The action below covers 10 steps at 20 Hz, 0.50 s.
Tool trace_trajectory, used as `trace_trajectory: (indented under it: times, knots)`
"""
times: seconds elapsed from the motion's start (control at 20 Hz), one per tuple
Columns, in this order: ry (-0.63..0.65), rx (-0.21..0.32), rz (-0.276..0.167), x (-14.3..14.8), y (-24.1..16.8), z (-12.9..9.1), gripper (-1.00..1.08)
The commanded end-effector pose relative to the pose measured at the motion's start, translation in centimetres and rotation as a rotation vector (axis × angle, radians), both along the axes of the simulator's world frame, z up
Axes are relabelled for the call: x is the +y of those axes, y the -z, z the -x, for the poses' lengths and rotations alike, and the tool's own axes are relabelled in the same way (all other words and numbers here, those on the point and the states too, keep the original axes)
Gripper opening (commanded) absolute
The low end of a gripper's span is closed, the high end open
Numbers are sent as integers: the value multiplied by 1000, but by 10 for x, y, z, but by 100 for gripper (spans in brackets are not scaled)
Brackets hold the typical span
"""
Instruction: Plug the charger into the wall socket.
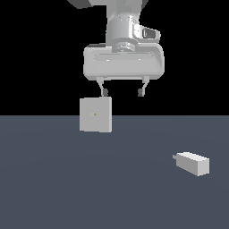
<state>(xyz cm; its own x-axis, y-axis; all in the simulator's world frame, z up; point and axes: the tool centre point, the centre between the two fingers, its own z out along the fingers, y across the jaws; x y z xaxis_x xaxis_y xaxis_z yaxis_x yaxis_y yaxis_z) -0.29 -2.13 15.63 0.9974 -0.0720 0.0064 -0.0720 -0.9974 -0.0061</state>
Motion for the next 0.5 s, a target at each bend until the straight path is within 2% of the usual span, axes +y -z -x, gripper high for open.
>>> trace_trajectory:
  times: [0.0,0.45]
  knots:
    - [0,0,0,0,0,0,100]
    - [-34,-15,-1,-8,6,10,100]
